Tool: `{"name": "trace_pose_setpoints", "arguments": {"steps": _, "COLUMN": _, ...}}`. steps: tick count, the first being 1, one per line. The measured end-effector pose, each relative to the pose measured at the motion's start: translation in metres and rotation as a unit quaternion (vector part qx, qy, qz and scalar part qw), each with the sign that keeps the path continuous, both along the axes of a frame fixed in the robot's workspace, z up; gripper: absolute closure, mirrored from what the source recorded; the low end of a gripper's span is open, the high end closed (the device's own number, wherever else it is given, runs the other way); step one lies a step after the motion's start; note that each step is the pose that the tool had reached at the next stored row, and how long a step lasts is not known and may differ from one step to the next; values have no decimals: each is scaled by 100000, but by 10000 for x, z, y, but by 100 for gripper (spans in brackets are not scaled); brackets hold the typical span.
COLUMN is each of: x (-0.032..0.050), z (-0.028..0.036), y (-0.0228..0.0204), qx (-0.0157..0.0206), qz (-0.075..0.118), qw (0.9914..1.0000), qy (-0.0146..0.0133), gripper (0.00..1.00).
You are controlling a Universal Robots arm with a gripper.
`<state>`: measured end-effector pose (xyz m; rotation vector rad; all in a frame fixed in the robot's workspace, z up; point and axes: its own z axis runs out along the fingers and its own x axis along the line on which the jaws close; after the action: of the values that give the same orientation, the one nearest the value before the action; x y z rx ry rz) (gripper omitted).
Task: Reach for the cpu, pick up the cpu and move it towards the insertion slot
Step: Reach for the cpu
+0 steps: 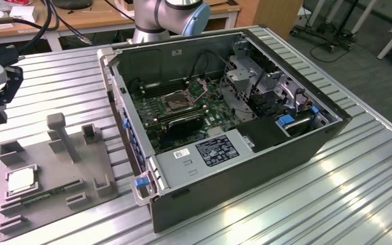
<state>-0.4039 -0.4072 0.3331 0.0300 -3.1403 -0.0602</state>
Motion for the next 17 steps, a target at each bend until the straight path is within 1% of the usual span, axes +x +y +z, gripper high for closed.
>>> {"name": "trace_pose_setpoints", "arguments": {"steps": 7, "x": -1, "z": -11, "y": -1, "qx": 0, "qz": -5, "qw": 100000, "qy": -2, "gripper": 89}}
{"name": "trace_pose_setpoints", "arguments": {"steps": 12, "x": -2, "z": -19, "y": -15, "qx": 1, "qz": -5, "qw": 100000, "qy": -2, "gripper": 89}}
{"name": "trace_pose_setpoints", "arguments": {"steps": 17, "x": -17, "z": -50, "y": -18, "qx": -9, "qz": 0, "qw": 100000, "qy": 13, "gripper": 89}}
